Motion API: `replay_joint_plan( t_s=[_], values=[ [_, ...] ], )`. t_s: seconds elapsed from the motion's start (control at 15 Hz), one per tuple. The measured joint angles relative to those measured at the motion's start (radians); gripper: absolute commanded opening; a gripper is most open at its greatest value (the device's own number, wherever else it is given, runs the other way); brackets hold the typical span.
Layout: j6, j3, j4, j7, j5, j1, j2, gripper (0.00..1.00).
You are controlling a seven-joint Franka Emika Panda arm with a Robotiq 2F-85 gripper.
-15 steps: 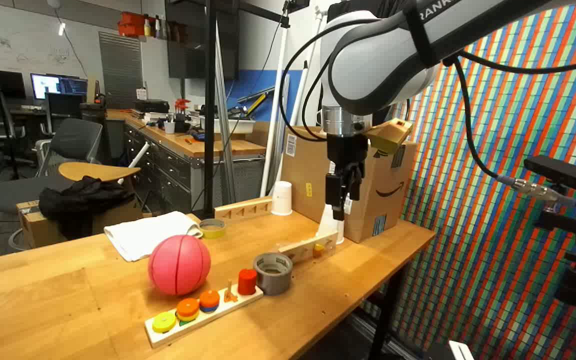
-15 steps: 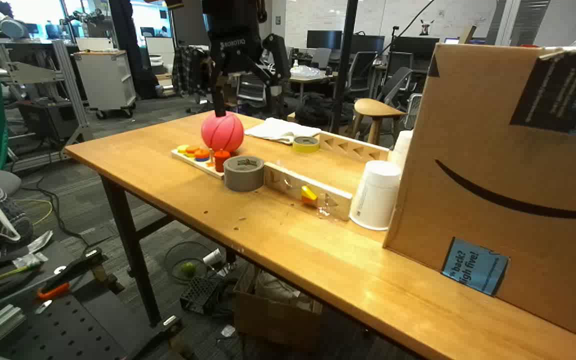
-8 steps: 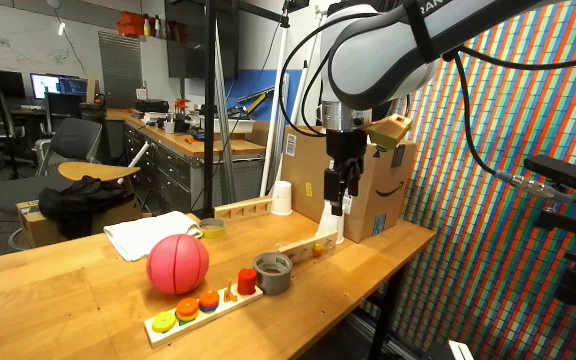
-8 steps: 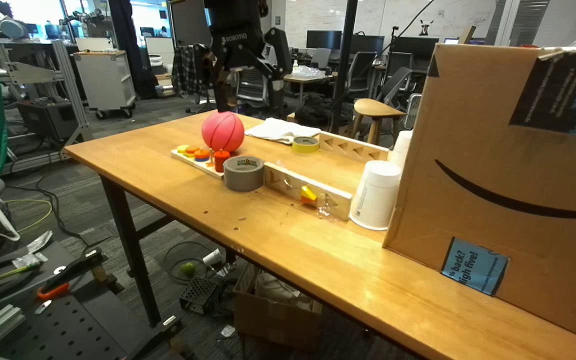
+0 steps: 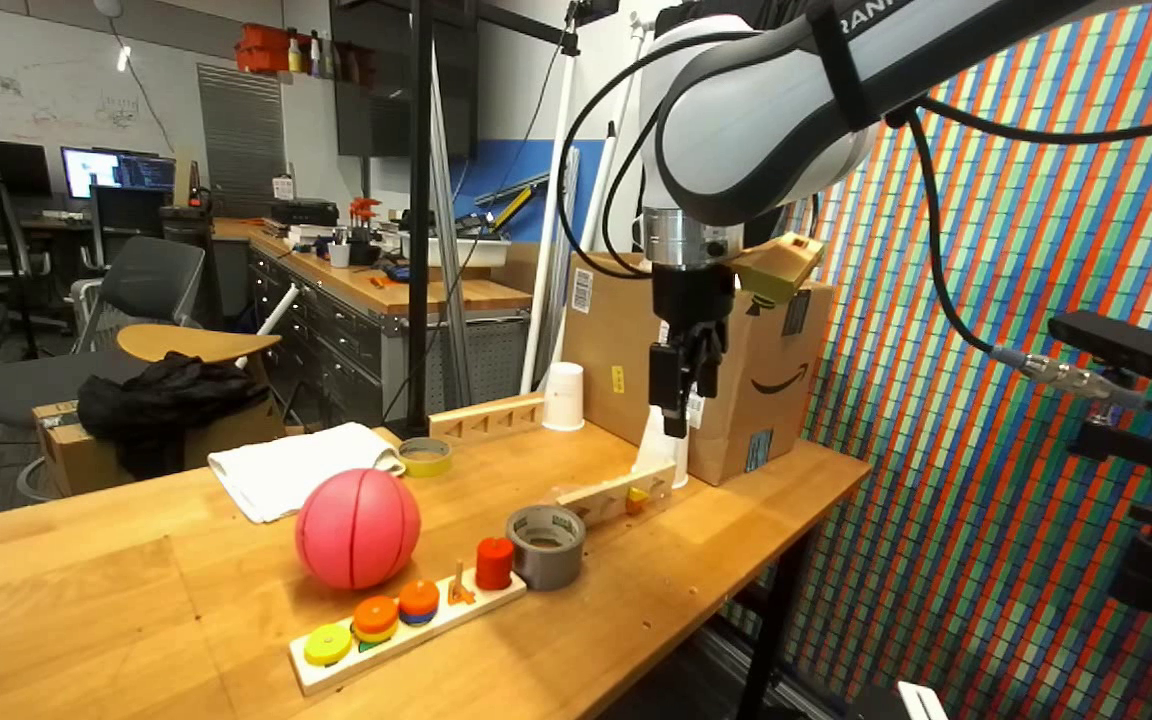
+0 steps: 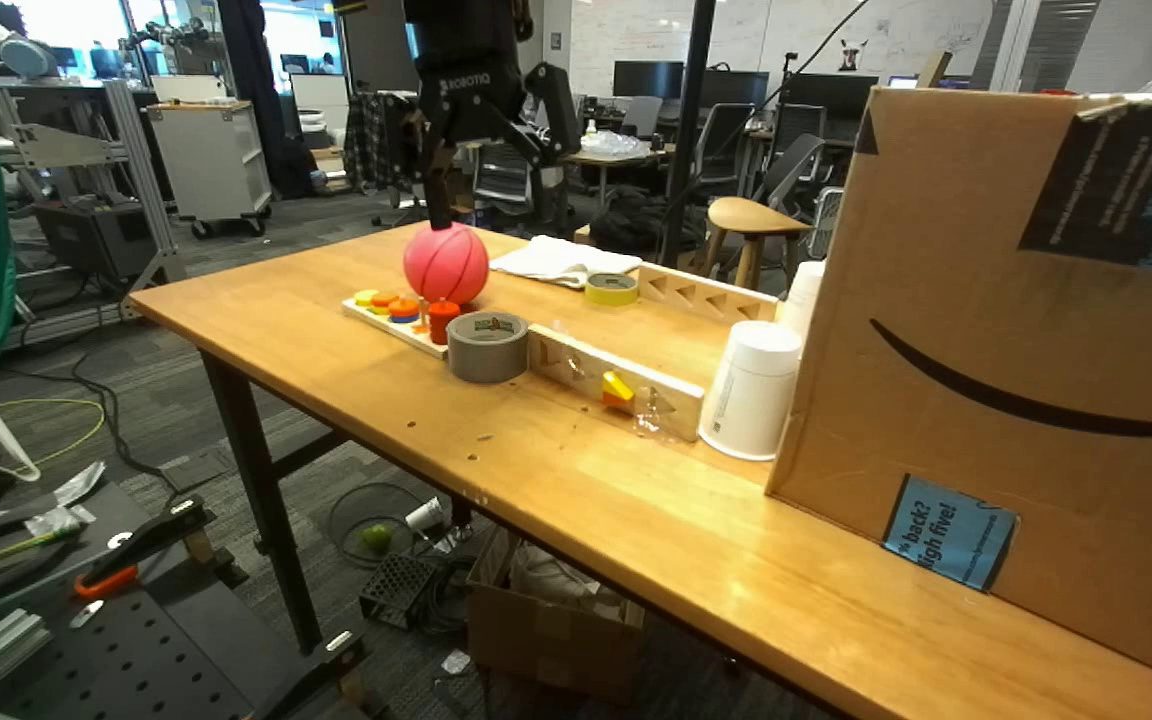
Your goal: Push the ball towards the box
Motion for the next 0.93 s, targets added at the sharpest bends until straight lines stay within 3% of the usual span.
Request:
replay_joint_plan(
  t_s=[0.4,0.93],
  values=[
    [0.001,0.026,-0.009,0.001,0.02,0.065,-0.019,1.0],
    [0.013,0.125,0.006,0.009,0.109,0.194,-0.03,1.0]
  ],
)
